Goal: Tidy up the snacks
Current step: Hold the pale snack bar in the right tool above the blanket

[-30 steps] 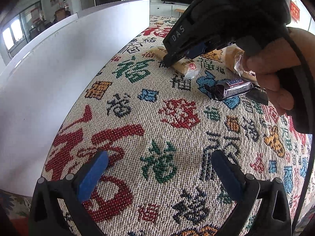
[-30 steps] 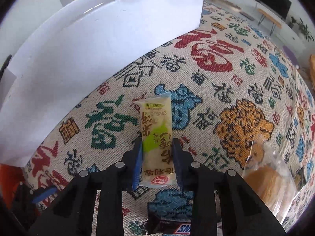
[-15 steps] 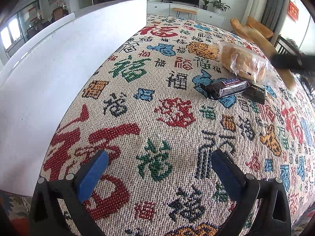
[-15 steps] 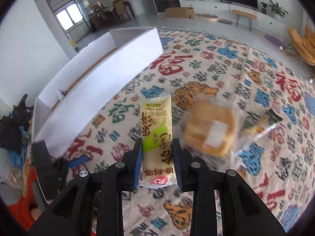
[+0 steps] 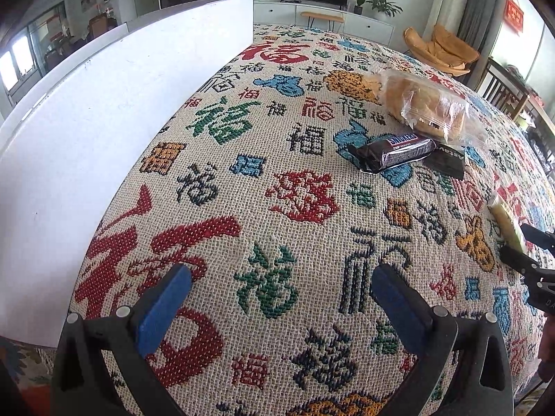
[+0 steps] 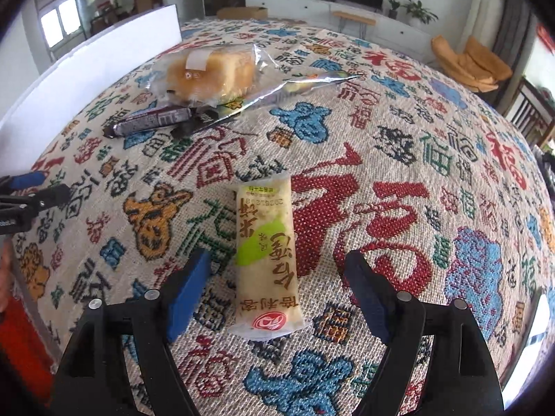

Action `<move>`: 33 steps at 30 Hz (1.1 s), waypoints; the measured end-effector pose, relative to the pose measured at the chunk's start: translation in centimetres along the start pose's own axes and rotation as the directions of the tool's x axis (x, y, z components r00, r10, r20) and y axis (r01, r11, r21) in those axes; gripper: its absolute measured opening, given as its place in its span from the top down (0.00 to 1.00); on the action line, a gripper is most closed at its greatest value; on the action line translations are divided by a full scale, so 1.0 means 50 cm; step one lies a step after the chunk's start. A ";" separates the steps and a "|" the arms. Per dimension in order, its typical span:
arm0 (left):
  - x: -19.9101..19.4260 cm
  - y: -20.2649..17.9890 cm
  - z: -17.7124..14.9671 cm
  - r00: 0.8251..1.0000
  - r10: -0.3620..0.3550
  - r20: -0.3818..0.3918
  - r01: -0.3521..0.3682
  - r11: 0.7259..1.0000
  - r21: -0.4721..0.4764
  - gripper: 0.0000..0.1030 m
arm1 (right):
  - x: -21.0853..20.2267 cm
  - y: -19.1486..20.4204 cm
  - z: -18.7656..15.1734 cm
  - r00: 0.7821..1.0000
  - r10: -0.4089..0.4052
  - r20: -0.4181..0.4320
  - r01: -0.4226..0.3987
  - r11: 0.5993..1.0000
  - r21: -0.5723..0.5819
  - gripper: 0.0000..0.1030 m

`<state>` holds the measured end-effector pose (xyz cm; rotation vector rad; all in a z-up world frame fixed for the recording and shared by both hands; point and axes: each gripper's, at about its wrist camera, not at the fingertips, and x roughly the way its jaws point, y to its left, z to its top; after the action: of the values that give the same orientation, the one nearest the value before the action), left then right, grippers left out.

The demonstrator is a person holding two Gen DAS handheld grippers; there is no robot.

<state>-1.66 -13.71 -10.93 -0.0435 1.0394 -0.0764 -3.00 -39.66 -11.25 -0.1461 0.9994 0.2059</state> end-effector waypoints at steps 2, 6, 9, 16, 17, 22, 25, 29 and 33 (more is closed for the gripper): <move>-0.001 0.000 -0.002 1.000 0.000 -0.001 0.000 1.000 0.002 0.00 | 0.001 -0.006 -0.007 0.999 0.010 0.041 -0.011 1.000 0.022 0.18; 0.001 -0.003 -0.003 1.000 0.007 -0.005 -0.007 1.000 0.012 0.00 | 0.002 -0.012 -0.016 0.996 0.008 0.088 -0.011 0.999 0.038 0.15; 0.002 -0.010 -0.004 1.000 0.019 -0.010 -0.019 0.999 0.029 0.00 | 0.003 -0.011 -0.011 0.996 0.006 0.088 -0.010 0.999 0.039 0.15; 0.003 -0.013 -0.006 0.999 0.036 -0.014 -0.035 0.998 0.044 0.00 | 0.002 -0.008 -0.010 0.996 0.003 0.088 -0.006 0.999 0.038 0.15; 0.003 -0.013 -0.006 0.999 0.036 -0.014 -0.035 0.998 0.045 0.00 | 0.001 -0.008 -0.011 0.996 0.003 0.088 -0.006 0.999 0.038 0.15; 0.003 -0.012 -0.007 0.999 0.036 -0.014 -0.035 0.998 0.045 0.00 | 0.002 -0.009 -0.010 0.996 0.003 0.088 -0.007 0.999 0.038 0.15; 0.003 -0.012 -0.007 0.999 0.036 -0.014 -0.035 0.998 0.045 0.00 | 0.001 -0.009 -0.011 0.996 0.003 0.088 -0.007 0.999 0.038 0.15; 0.003 -0.012 -0.007 0.999 0.036 -0.013 -0.035 0.998 0.045 0.00 | 0.002 -0.009 -0.010 0.996 0.003 0.088 -0.007 0.999 0.038 0.15; 0.003 -0.012 -0.007 0.999 0.036 -0.013 -0.035 0.998 0.045 0.00 | 0.001 -0.009 -0.012 0.996 0.003 0.088 -0.007 0.999 0.038 0.15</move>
<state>-1.90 -14.32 -11.19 0.0160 1.0520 -0.0675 -3.35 -40.24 -11.58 -0.0991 0.9154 0.1962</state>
